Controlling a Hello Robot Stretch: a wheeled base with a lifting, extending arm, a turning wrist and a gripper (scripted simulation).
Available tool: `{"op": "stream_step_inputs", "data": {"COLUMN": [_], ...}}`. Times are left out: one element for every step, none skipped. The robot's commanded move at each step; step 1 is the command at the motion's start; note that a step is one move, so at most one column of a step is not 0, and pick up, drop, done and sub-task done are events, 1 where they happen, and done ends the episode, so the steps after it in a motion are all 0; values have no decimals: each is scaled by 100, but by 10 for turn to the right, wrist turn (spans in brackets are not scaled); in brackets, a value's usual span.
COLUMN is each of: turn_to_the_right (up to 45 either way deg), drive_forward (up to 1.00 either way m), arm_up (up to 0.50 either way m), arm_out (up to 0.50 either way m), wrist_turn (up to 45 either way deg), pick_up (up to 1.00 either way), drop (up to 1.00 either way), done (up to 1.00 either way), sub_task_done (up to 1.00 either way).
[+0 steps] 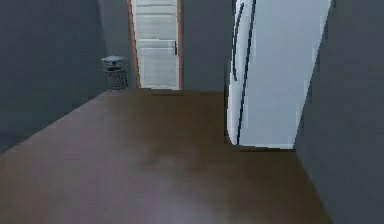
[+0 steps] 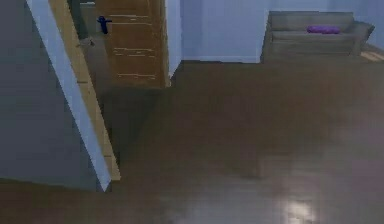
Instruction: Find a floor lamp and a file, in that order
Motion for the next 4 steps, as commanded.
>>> {"op": "stream_step_inputs", "data": {"turn_to_the_right": [60,0,-450,-90], "drive_forward": [0,35,0,0], "arm_up": [0,0,0,0], "arm_out": [0,0,0,0], "wrist_turn": [0,0,0,0], "pick_up": [0,0,0,0], "drop": [0,0,0,0], "done": [0,0,0,0], "sub_task_done": [0,0,0,0]}}
